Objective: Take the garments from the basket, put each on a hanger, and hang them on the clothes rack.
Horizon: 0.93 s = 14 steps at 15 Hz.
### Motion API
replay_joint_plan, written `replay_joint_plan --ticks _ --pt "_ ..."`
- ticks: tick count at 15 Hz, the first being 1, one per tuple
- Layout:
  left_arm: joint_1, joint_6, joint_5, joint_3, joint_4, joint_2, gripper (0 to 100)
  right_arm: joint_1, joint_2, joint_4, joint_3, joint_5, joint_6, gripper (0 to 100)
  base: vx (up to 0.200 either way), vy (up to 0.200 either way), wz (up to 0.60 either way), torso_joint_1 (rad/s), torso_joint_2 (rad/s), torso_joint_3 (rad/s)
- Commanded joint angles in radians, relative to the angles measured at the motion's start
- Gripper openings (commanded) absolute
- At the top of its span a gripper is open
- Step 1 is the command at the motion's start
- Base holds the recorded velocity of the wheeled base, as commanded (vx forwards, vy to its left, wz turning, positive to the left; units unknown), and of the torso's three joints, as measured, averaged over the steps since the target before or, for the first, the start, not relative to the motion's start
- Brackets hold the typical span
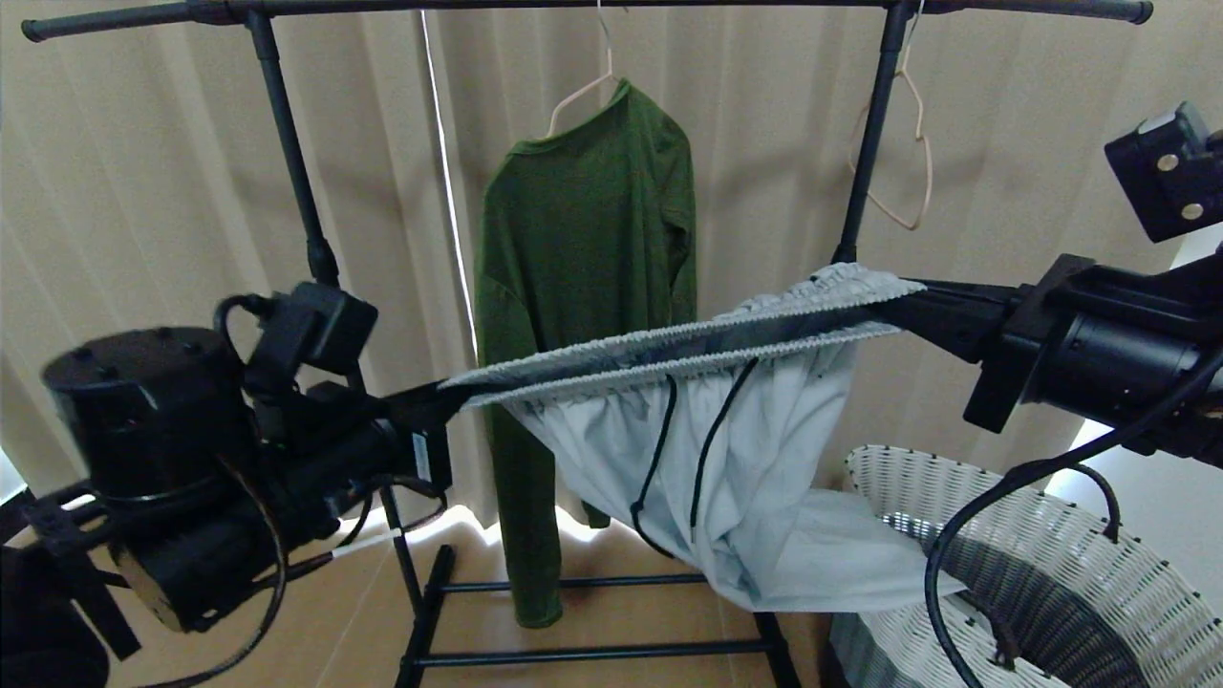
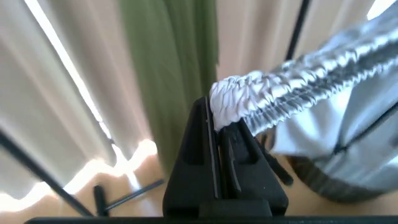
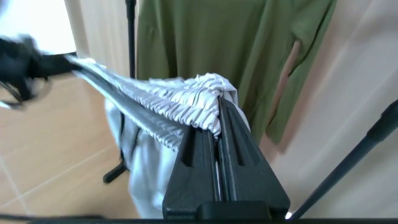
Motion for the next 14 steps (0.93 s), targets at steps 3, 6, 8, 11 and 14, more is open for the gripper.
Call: replay_joint_plan --ticks 3,6,8,11,14 --pt "0.048 -0.005 0.001 -0.179 0.119 -0.163 0 -0.004 0.020 -0.040 -0.018 -0.003 -0.005 0 0.000 0.000 0.00 0.000 0.00 0.000" --pt "0.048 0.011 0.001 -0.314 0.165 -0.166 0 -0.017 0.030 -0.076 -0.067 0.000 -0.003 0 0.000 0.000 0.00 0.000 0.00 0.000" --pt "0.047 0.018 0.001 -0.380 0.207 -0.169 0 -0.017 0.031 -0.123 -0.085 0.001 -0.001 0 0.000 0.000 0.00 0.000 0.00 0.000" --pt "0.044 0.018 0.000 -0.464 0.240 -0.175 0 -0.038 0.034 -0.125 -0.161 0.003 -0.003 0 0.000 0.000 0.00 0.000 0.00 0.000" --pt "0.029 0.020 -0.031 -0.501 0.277 -0.171 0 -0.055 0.050 -0.125 -0.187 0.001 -0.005 0 0.000 0.000 0.00 0.000 0.00 0.000"
